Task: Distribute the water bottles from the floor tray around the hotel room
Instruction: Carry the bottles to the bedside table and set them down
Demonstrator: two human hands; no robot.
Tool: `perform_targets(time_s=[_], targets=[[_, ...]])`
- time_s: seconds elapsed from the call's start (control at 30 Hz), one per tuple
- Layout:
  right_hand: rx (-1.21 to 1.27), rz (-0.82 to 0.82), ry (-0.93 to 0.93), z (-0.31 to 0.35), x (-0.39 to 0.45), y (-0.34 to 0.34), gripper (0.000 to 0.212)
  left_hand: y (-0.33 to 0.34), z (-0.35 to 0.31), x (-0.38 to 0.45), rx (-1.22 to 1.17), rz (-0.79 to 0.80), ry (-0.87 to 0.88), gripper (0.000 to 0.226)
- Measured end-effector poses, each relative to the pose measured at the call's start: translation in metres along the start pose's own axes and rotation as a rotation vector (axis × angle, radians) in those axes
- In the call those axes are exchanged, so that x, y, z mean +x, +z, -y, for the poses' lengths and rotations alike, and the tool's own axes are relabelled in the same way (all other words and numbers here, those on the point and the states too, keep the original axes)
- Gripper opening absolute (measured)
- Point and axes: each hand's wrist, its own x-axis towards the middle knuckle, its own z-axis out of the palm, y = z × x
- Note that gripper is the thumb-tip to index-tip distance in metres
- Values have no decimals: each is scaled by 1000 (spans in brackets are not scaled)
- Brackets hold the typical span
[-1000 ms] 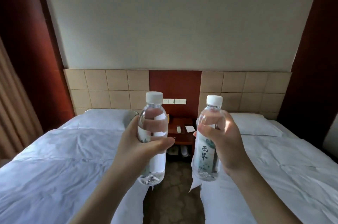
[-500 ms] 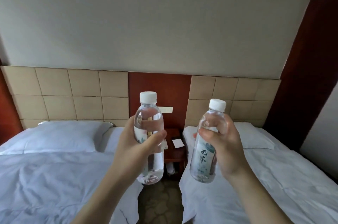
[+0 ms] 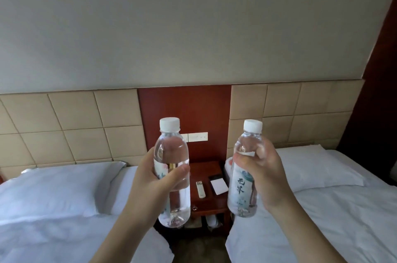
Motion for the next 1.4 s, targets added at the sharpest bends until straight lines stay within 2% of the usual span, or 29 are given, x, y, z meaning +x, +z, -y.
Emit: perform_targets(time_s=[0.13,0.3,0.43,0.63,0.87,1.03,1.2,1.4], targets=[[2,39,16,-40,91,3,51,13,36,77,29,-33,-24,39],[-48,120,31,-79,194,19,47,20,78,171,60,-88,-41,45],[-79,145,45,-123,270,34,42,21,125,250,66,-55,-78,42],[-162,160,91,-205,379,67,49,12,230,374,47,28,-120,42],[-184,127,267,-333,495,84,55,14,375,501,65,104,-317,52],[-280,173,367,-429,549,78,60,23,477,555,135,161,-396,58],[-380,230,406,-544,586,62,59,42,597,583,186,120,-443,50],[-435,340,417,-680,610,50,58,66,740,584,246,54,-544,57]])
